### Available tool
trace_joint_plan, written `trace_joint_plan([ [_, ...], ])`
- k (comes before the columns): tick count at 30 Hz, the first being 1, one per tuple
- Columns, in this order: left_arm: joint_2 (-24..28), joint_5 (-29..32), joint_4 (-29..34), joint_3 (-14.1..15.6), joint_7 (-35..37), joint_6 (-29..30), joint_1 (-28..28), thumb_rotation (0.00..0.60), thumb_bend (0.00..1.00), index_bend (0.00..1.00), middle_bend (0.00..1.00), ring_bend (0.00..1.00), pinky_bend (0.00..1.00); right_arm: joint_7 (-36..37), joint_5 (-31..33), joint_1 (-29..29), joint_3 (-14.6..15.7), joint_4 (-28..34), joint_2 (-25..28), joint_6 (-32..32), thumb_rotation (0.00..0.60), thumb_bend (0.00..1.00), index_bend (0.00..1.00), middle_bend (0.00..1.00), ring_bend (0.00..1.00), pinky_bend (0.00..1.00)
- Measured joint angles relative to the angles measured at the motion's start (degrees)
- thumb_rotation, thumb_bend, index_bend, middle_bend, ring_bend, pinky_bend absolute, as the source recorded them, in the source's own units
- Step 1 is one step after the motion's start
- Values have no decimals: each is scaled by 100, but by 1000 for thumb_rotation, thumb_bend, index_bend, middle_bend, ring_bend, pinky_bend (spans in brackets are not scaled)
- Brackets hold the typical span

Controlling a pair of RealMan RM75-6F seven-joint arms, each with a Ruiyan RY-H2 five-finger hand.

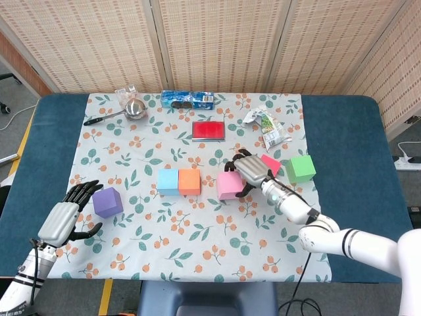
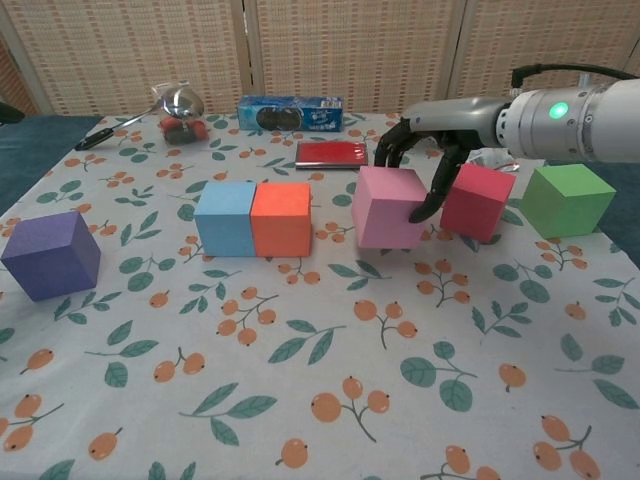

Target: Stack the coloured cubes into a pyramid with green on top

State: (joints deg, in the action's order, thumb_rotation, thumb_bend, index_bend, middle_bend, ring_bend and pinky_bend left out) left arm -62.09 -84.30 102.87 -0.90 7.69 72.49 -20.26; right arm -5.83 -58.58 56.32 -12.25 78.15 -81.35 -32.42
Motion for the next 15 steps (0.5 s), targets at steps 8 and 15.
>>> trace_joint_plan([
  [8,-20,-60,-41,3,41,-8,46,600,315,101,30,0,59,-926,1339,689,94,-325,-441,-3,600,41,457,411,158,0],
  [15,-37,-111,-107,7,149,-12,80,600,316,99,29,0,60,-1418,2096,1078,248,-664,-796,-174,600,41,456,412,158,0],
])
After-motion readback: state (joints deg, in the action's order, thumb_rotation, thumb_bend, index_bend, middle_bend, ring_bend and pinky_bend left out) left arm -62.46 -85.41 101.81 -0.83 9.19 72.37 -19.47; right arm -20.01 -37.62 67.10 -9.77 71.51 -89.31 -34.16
